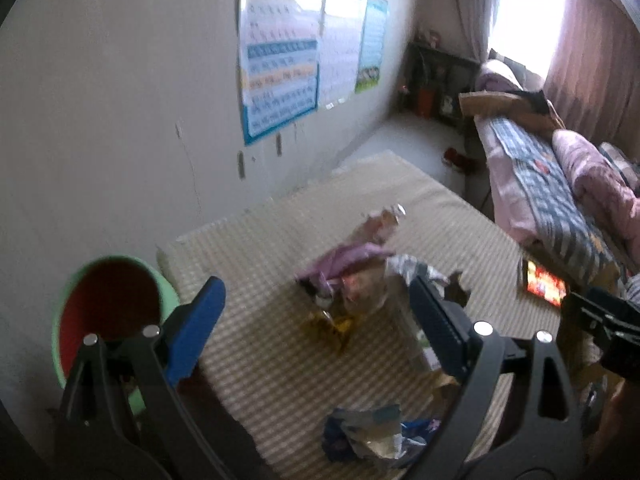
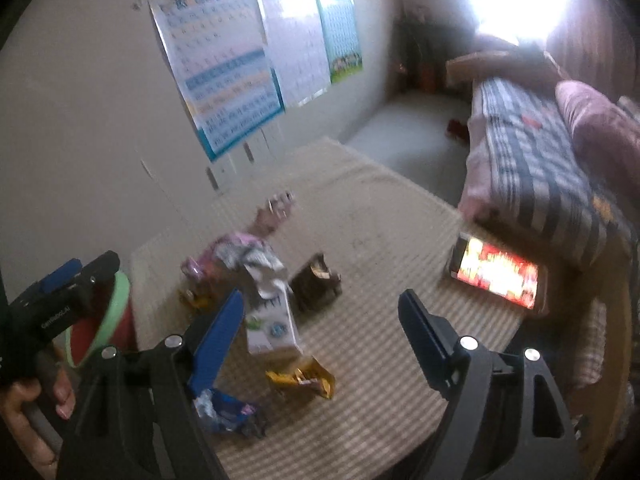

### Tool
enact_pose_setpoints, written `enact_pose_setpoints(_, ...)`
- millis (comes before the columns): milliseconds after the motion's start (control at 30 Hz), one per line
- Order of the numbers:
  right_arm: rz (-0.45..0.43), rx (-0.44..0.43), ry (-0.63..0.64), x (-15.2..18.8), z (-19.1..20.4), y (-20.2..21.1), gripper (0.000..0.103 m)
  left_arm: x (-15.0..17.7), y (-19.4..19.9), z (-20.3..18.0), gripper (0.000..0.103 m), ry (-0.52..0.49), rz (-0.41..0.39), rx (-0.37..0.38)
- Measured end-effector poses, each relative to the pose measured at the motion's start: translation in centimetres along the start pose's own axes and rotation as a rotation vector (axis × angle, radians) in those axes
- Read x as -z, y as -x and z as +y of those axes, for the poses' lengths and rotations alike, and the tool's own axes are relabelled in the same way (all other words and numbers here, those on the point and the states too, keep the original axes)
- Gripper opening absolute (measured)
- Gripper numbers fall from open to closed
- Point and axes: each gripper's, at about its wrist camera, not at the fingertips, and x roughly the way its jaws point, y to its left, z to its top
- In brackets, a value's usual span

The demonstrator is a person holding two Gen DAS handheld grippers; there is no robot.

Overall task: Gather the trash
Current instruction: 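Move both tools back toward the remaining wrappers on the table, then grasp the blue Oreo wrapper with the left tool while the right tool grasps the patterned paper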

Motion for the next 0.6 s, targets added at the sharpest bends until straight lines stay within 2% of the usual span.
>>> enact_pose_setpoints(67, 0.023, -0.003, -0.001, 0.6, -0.2, -1.3, 0.077, 0.9, -1.6, -0.4, 0.091, -0.026, 0.043, -0.002)
enact_pose_setpoints(200, 0.073, -0.027, 0.015, 0.7, -0.4, -4.5, 0.077, 2.2, -3.1, -0.1, 0.091, -0.01, 0.105, 0.023)
enact_pose_setpoints(333, 0.152, -0.061, -0.025, 0.0, -0.8, -8.8, 0.077, 3.5, -2.9, -0.2, 0.091, -0.028, 0.135, 0.035)
enact_pose_setpoints(400, 0.147, -0.087, -0.032, -0.8, -0.4, -9.7, 0.077, 4.1, -2.7, 0.0, 0.091, -0.037, 0.148, 0.04)
enact_pose_setpoints(600, 0.154, -0.132, 0.122, -2.8, 4.2, -11.8, 0.076, 6.4, -2.8, 1.3, 0.091, -0.006, 0.214, 0.034)
